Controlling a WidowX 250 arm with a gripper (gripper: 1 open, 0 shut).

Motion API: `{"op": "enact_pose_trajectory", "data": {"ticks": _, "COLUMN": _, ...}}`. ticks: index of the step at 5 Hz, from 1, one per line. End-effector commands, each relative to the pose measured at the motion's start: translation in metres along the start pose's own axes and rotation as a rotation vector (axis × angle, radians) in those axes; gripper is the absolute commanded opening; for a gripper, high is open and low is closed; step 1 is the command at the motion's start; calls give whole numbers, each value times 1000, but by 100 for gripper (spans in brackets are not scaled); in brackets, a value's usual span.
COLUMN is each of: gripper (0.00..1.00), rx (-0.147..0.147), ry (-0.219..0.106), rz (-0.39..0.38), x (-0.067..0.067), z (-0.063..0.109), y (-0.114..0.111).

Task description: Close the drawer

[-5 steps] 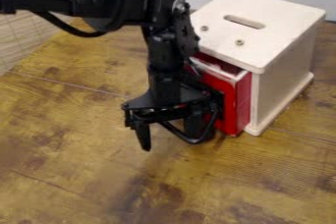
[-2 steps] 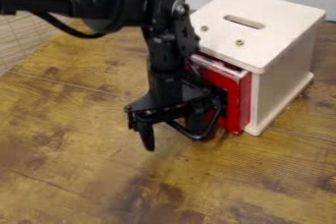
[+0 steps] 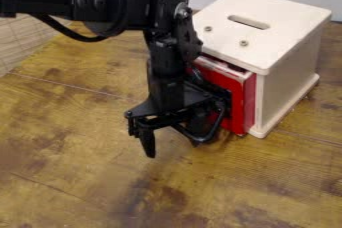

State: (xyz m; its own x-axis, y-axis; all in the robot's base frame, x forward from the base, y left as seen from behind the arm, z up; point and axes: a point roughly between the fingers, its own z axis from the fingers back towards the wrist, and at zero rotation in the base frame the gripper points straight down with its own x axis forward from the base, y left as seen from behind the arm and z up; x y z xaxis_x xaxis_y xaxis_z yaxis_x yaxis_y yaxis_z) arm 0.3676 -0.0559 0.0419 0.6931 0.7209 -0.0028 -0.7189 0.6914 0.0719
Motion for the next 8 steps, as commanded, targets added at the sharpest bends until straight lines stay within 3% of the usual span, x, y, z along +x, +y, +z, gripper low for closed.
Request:
{"op": "enact_pose_trajectory", "data": {"ticks": 1, "gripper": 100, "rx": -81, "ry": -68, "rz": 4, "x": 4, "z": 39, "y": -11}}
{"op": "enact_pose_trajectory", "data": {"ticks": 8, "gripper": 100, "rx": -70, "ry": -73, "rz": 136, "x": -1, "z": 31, "y": -10}}
